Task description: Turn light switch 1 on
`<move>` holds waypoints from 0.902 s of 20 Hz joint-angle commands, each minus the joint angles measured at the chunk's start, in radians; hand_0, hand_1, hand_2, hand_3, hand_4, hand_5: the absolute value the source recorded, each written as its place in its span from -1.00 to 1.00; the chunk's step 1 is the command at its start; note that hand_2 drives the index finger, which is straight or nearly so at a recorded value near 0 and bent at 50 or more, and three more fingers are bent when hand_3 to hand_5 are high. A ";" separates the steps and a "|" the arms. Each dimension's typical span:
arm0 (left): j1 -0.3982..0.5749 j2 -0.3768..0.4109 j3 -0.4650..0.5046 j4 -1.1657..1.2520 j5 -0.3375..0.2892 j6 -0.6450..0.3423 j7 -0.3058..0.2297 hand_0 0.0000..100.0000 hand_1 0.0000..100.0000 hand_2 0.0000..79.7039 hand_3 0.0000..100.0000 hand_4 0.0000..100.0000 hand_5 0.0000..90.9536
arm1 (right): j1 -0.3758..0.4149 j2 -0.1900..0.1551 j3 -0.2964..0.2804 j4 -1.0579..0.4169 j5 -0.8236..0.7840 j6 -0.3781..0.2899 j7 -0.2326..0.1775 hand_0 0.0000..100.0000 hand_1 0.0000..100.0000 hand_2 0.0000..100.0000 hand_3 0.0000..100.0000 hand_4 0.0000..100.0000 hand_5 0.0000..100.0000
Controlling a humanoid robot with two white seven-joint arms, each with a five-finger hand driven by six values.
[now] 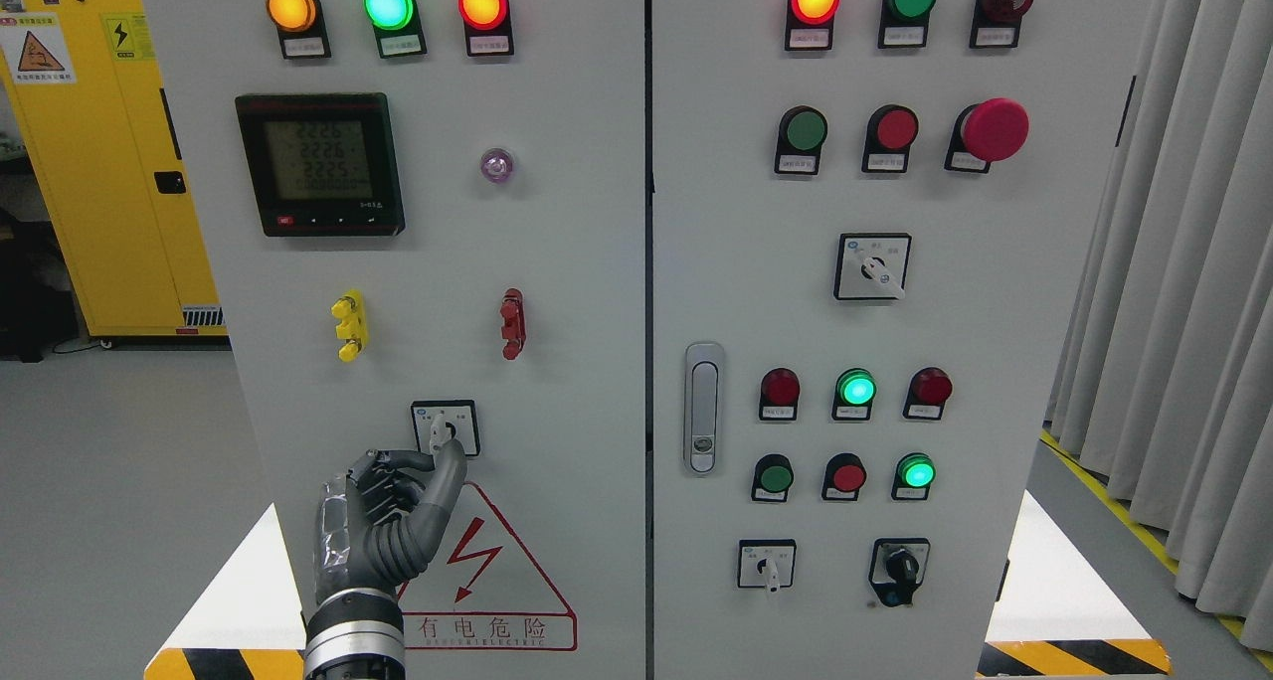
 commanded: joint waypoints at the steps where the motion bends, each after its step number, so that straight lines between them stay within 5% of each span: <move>1: -0.012 -0.003 -0.002 0.015 0.000 0.000 0.000 -0.52 0.34 0.49 0.80 0.80 0.92 | 0.000 0.000 0.000 0.000 0.000 0.000 0.001 -1.00 0.00 -0.92 -1.00 -1.00 -1.00; 18: -0.015 -0.003 0.006 0.015 0.000 -0.003 0.009 -0.50 0.30 0.49 0.80 0.80 0.92 | 0.000 0.000 0.000 0.000 0.000 0.000 0.001 -1.00 0.00 -0.92 -1.00 -1.00 -1.00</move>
